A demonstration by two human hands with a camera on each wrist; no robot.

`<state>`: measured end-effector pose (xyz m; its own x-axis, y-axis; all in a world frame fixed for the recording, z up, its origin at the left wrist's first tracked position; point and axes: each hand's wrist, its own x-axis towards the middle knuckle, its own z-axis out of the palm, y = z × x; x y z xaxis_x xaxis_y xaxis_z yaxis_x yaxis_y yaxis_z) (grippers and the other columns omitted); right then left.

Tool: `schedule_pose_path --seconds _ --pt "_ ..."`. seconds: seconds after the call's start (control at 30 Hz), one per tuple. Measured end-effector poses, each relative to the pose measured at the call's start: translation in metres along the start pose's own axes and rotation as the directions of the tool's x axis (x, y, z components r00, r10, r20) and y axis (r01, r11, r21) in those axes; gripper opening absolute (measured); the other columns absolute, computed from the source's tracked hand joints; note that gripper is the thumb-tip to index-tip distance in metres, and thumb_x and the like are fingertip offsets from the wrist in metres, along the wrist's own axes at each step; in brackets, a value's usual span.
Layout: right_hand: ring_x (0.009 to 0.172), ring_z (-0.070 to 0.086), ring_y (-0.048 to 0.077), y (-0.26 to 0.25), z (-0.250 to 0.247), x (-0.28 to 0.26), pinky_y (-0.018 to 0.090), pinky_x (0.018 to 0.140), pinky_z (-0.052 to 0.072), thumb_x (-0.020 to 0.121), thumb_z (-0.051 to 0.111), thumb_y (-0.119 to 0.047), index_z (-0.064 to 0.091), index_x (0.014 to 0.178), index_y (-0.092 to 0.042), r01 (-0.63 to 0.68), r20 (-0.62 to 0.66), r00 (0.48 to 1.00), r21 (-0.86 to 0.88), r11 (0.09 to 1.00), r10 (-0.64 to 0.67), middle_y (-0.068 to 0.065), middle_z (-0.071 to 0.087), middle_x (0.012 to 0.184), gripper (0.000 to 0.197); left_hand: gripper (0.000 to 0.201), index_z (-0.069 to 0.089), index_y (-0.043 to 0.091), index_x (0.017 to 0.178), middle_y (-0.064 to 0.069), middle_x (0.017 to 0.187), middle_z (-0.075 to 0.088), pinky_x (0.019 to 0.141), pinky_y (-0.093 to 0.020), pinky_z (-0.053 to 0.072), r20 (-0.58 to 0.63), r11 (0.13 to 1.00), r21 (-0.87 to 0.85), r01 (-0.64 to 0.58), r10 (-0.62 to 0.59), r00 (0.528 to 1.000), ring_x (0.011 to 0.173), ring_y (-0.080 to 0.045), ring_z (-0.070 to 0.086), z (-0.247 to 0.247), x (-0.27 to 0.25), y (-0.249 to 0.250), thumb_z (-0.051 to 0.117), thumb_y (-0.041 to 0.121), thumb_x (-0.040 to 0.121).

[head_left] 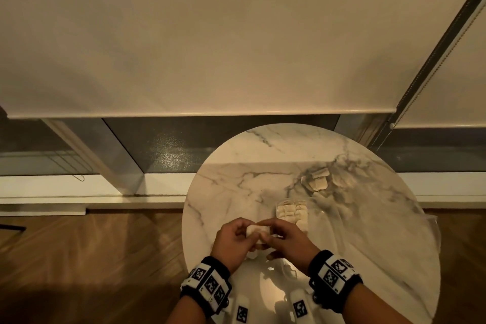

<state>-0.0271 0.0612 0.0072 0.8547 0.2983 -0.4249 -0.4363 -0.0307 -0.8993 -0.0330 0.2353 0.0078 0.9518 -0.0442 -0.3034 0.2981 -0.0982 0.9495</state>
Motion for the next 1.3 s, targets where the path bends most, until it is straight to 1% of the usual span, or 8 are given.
schedule_pose_path --seconds 0.1,0.27,0.37,0.53,0.67,0.97,1.17,1.3 --pt "0.074 0.066 0.022 -0.001 0.000 0.000 0.031 0.062 0.053 0.088 0.071 -0.008 0.066 0.100 0.000 -0.013 -0.062 0.998 0.105 0.994 0.020 0.017 0.067 0.088 0.015 0.019 0.067 0.008 0.095 -0.011 0.084 0.074 0.066 -0.031 0.056 -0.048 0.999 -0.042 -0.010 0.008 0.999 0.071 -0.022 0.071 0.001 0.001 0.004 0.072 -0.005 0.080" --pt "0.074 0.066 0.022 -0.011 -0.007 0.000 0.034 0.068 0.057 0.086 0.070 -0.003 0.064 0.095 0.001 -0.011 -0.096 0.995 0.188 0.982 0.030 0.012 0.069 0.080 0.011 0.018 0.068 0.009 0.096 -0.011 0.086 0.071 0.062 -0.031 0.054 -0.185 0.992 -0.115 0.051 -0.072 0.980 0.065 -0.019 0.068 0.013 0.007 0.004 0.074 0.002 0.081" --pt "0.073 0.065 0.021 -0.012 -0.015 -0.001 0.038 0.073 0.057 0.087 0.072 -0.006 0.063 0.098 0.000 -0.001 -0.094 0.996 0.106 0.994 0.011 0.012 0.068 0.081 0.015 0.011 0.071 0.012 0.093 -0.009 0.083 0.074 0.058 -0.029 0.051 -0.160 0.996 -0.078 0.054 -0.066 0.985 0.066 -0.018 0.068 0.023 0.009 0.009 0.074 0.008 0.083" --pt "0.071 0.065 0.017 -0.013 -0.027 -0.007 0.029 0.061 0.054 0.092 0.068 -0.024 0.062 0.113 -0.019 0.086 -0.096 0.991 -0.071 0.994 -0.092 0.006 0.069 0.079 0.022 0.010 0.071 0.017 0.091 -0.005 0.078 0.074 0.057 -0.024 0.051 -0.129 1.000 0.000 0.015 -0.015 0.992 0.066 -0.016 0.067 0.041 0.009 0.016 0.072 0.009 0.085" --pt "0.071 0.066 0.012 -0.010 -0.039 -0.009 0.026 0.064 0.054 0.095 0.062 -0.025 0.067 0.104 -0.018 0.122 -0.109 0.984 -0.158 0.980 -0.140 0.009 0.070 0.086 0.012 0.010 0.070 0.014 0.091 -0.008 0.080 0.074 0.056 -0.019 0.048 -0.122 1.000 0.006 0.002 -0.001 0.993 0.066 -0.016 0.066 0.053 0.009 0.019 0.073 0.007 0.083" --pt "0.065 0.067 0.006 -0.007 -0.053 -0.012 0.014 0.060 0.047 0.091 0.068 -0.011 0.071 0.091 -0.010 0.185 -0.108 0.973 -0.174 0.967 -0.205 -0.001 0.072 0.073 0.003 0.011 0.067 0.010 0.089 -0.008 0.078 0.073 0.055 -0.017 0.047 -0.139 1.000 -0.004 0.019 -0.019 0.990 0.063 -0.012 0.066 0.068 0.004 0.017 0.074 0.005 0.082" --pt "0.070 0.069 0.008 0.000 -0.058 -0.013 0.015 0.061 0.047 0.092 0.065 -0.013 0.070 0.086 -0.016 0.148 -0.128 0.975 -0.226 0.963 -0.180 0.002 0.074 0.078 0.009 0.010 0.068 0.010 0.089 -0.009 0.080 0.073 0.055 -0.017 0.047 -0.159 1.000 0.025 0.005 -0.001 0.987 0.064 -0.013 0.066 0.072 0.003 0.013 0.074 0.005 0.082" --pt "0.072 0.066 0.010 0.019 -0.067 -0.006 0.024 0.065 0.049 0.087 0.067 -0.018 0.070 0.077 -0.022 0.040 -0.203 0.973 -0.316 0.948 -0.108 -0.003 0.073 0.076 0.011 0.010 0.068 0.018 0.092 -0.002 0.085 0.072 0.057 -0.018 0.048 -0.209 0.996 0.045 0.071 -0.060 0.976 0.071 -0.014 0.069 0.074 0.006 0.001 0.073 0.015 0.084"
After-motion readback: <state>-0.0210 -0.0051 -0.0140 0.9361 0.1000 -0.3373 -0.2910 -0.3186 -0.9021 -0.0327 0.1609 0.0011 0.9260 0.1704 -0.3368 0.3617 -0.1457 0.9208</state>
